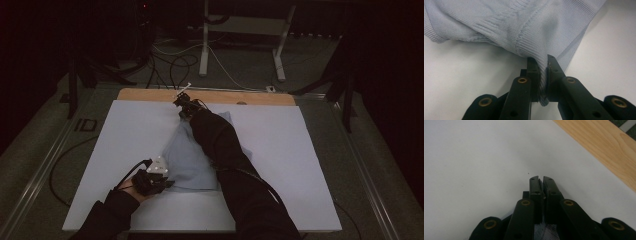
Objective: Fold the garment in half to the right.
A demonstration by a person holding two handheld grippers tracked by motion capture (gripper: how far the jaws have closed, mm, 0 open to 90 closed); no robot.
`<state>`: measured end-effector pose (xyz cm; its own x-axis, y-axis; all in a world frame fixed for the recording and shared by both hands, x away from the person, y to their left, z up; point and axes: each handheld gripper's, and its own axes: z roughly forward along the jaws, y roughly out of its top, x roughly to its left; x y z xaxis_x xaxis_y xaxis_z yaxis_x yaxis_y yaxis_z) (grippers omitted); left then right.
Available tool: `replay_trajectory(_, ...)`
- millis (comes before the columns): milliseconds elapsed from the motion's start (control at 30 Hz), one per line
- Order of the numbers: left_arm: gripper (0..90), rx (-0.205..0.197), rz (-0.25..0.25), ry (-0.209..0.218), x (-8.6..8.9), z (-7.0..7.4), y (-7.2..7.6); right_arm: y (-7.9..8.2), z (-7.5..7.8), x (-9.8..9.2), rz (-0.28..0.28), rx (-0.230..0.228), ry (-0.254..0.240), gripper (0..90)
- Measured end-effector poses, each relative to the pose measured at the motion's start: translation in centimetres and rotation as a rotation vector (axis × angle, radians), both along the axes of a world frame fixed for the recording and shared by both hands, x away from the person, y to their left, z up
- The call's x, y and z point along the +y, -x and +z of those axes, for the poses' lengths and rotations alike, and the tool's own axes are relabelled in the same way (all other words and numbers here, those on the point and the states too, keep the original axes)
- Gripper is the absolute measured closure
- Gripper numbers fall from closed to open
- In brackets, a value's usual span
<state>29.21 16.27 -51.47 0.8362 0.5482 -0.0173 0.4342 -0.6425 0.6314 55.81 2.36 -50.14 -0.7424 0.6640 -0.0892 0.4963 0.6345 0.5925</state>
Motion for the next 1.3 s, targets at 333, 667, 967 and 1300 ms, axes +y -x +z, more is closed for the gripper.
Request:
replay_trajectory(333, 85.5, -0.001, -0.012, 0.002, -0.1, 0.1, 0.0, 0.2, 0.7, -0.3, 0.024, -0.005, -0.003, 87.4)
replay_trajectory(667, 85.6, -0.011, -0.022, -0.002, -0.2, 0.6, 0.2, 0.9, 2.1, -0.7, 0.049, -0.034, -0.020, 87.5)
replay_trajectory(967, 85.7, -0.028, -0.040, 0.008, -0.3, 1.2, 0.2, 1.3, 3.2, -1.7, 0.069, -0.041, -0.044, 87.4)
replay_trajectory(1300, 85.7, -0.065, -0.093, 0.016, -0.8, 2.5, -0.1, 1.5, 4.4, -3.0, 0.078, -0.051, -0.075, 87.4)
